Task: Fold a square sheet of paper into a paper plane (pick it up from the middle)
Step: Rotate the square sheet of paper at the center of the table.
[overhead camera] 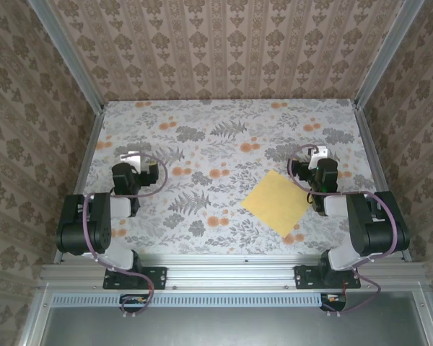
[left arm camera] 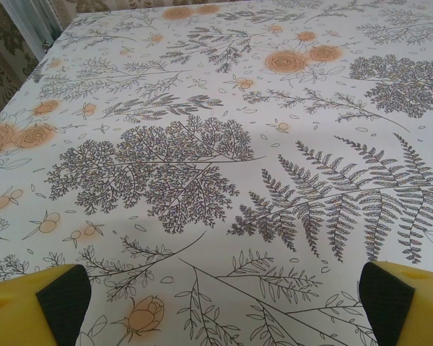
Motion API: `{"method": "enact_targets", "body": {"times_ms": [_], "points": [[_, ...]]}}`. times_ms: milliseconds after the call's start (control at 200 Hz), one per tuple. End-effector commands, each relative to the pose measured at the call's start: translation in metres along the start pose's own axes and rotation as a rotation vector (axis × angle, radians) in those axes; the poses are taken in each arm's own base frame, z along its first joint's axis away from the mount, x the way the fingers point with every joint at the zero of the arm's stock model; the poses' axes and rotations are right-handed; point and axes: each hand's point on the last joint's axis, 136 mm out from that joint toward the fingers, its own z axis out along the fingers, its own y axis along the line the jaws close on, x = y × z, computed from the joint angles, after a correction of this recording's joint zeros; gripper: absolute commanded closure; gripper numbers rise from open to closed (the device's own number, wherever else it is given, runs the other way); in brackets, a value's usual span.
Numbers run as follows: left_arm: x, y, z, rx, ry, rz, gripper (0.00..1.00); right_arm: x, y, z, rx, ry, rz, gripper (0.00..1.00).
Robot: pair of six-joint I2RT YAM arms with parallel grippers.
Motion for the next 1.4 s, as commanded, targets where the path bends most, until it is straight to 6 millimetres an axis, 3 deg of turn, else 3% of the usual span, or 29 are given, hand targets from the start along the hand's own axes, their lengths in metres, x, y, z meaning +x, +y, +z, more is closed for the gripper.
{"method": "enact_targets", "body": {"times_ms": [0,610,730,835,965,1080,1395], "points": [[-0.014,-0.001,0.000,0.010,-0.043,0.020,0.00,-0.005,0.001,0.000,-0.007,-0.023,-0.012,0.00],[-0.016,0.000,-0.001,0.006,-0.052,0.017,0.00,-0.005,-0.001,-0.002,0.003,-0.031,-0.002,0.00],[-0.026,0.008,-0.012,-0.039,-0.055,0.000,0.00,-0.027,-0.004,-0.012,0.028,-0.010,0.005,0.00],[-0.039,0.012,-0.022,-0.066,-0.028,-0.017,0.00,-0.056,0.007,-0.030,-0.026,0.017,0.051,0.00],[-0.065,0.013,-0.044,-0.072,-0.036,-0.088,0.00,-0.068,0.033,-0.049,-0.128,0.083,0.149,0.00],[-0.079,0.001,-0.059,-0.008,0.034,-0.183,0.00,-0.067,0.061,-0.067,-0.178,0.154,0.173,0.00],[-0.082,-0.076,-0.092,0.382,0.286,-0.401,0.00,-0.041,0.103,-0.111,-0.182,0.395,0.203,0.00]]}}
